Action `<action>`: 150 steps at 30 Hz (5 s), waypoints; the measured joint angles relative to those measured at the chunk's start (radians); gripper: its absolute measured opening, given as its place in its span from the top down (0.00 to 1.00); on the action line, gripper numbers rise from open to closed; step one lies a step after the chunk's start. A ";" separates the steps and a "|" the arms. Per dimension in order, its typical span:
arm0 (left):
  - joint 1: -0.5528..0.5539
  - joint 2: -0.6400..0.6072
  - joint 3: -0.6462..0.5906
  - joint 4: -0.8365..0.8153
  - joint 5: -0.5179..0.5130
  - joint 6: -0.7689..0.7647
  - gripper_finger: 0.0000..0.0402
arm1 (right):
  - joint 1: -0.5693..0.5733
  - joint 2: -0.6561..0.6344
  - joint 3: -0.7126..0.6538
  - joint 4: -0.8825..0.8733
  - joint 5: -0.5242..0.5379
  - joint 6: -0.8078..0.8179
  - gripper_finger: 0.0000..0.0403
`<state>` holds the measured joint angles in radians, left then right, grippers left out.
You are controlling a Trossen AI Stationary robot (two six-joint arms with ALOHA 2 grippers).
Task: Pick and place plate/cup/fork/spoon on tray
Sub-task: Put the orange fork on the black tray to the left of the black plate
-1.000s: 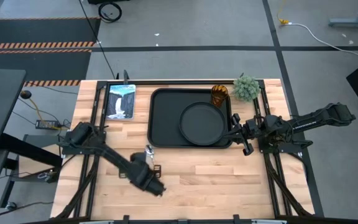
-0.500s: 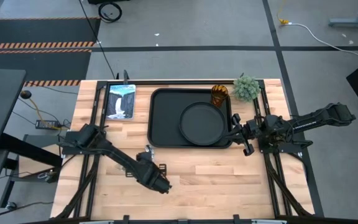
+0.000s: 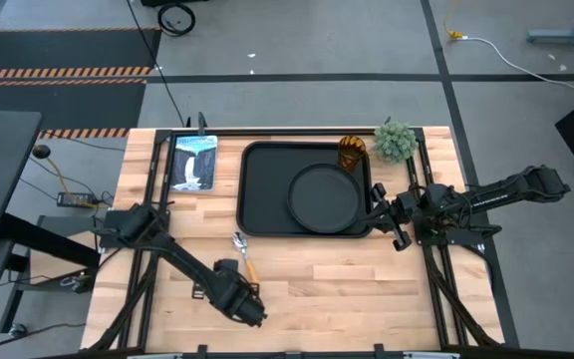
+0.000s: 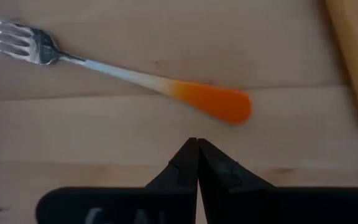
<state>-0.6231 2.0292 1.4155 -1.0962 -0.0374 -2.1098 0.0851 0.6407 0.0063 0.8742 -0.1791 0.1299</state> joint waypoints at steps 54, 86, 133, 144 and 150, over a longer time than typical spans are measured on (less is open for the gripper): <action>-0.135 -0.048 0.000 -0.112 0.134 0.007 0.99 | 0.000 0.000 0.000 0.031 -0.032 0.000 0.94; -0.131 -0.270 -0.422 0.197 0.016 -0.165 0.64 | -0.001 0.000 0.000 0.052 -0.054 0.006 0.94; 0.562 -0.446 -0.473 0.578 -0.280 0.670 0.96 | -0.001 0.000 0.000 0.058 -0.050 0.009 0.94; 0.795 -0.442 -0.473 0.784 -0.261 0.897 0.96 | -0.001 0.000 0.000 0.055 -0.050 0.009 0.94; 0.868 -0.373 -0.472 0.894 -0.245 0.967 0.96 | -0.001 0.000 0.000 0.053 -0.051 0.009 0.94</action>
<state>0.2445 1.6561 0.9440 -0.2024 -0.2829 -1.1426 0.0843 0.6409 0.0067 0.9275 -0.2298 0.1390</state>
